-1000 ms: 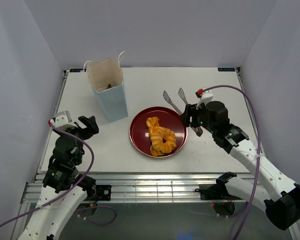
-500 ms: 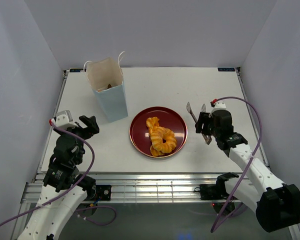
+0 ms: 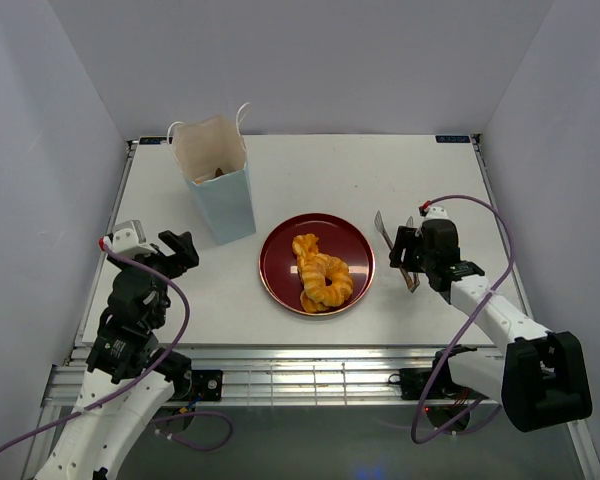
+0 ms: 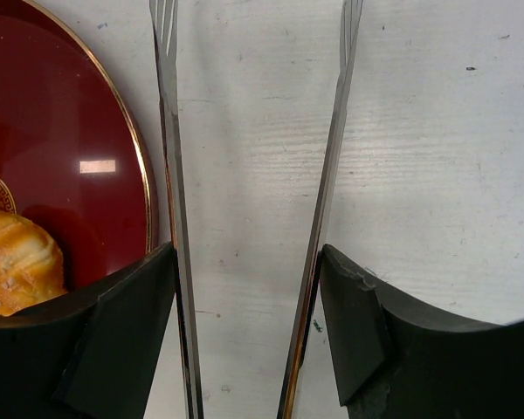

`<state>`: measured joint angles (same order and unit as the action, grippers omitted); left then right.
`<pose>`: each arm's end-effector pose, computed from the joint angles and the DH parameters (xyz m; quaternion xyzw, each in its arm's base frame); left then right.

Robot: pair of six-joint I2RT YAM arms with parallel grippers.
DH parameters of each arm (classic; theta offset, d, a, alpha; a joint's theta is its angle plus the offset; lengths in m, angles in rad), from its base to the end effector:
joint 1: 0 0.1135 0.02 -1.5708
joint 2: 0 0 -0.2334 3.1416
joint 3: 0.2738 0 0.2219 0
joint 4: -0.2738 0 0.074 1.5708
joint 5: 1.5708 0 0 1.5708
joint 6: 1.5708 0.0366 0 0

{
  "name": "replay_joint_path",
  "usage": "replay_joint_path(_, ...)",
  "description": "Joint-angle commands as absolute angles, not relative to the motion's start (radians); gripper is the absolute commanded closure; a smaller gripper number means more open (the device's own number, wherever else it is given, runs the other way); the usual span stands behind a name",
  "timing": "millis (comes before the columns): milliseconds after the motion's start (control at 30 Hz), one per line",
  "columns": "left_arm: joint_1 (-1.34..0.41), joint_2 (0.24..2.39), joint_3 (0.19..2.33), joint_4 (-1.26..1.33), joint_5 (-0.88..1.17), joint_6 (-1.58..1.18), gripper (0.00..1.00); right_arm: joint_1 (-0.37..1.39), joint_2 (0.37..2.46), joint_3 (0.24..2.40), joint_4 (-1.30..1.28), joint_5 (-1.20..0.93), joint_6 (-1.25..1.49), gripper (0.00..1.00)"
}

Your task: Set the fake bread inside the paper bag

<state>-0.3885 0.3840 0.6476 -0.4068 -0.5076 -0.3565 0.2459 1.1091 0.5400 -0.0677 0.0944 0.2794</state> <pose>0.0985 -0.0211 0.2994 -0.1527 0.7342 -0.0539 0.6594 0.2114 0.0495 0.1922 0.0362 0.8914 0.0761 0.4452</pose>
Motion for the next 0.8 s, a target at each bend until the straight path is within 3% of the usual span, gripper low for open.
replay_joint_path(0, -0.391, 0.385, 0.647, -0.394, -0.492, -0.353, 0.07, 0.230, 1.126, 0.532, 0.031, 0.097, 0.278, 0.30)
replay_joint_path(767, -0.391, 0.379, 0.647, -0.394, -0.486, -0.353, 0.07, 0.219, 1.293, 0.555, 0.034, 0.097, 0.268, 0.26)
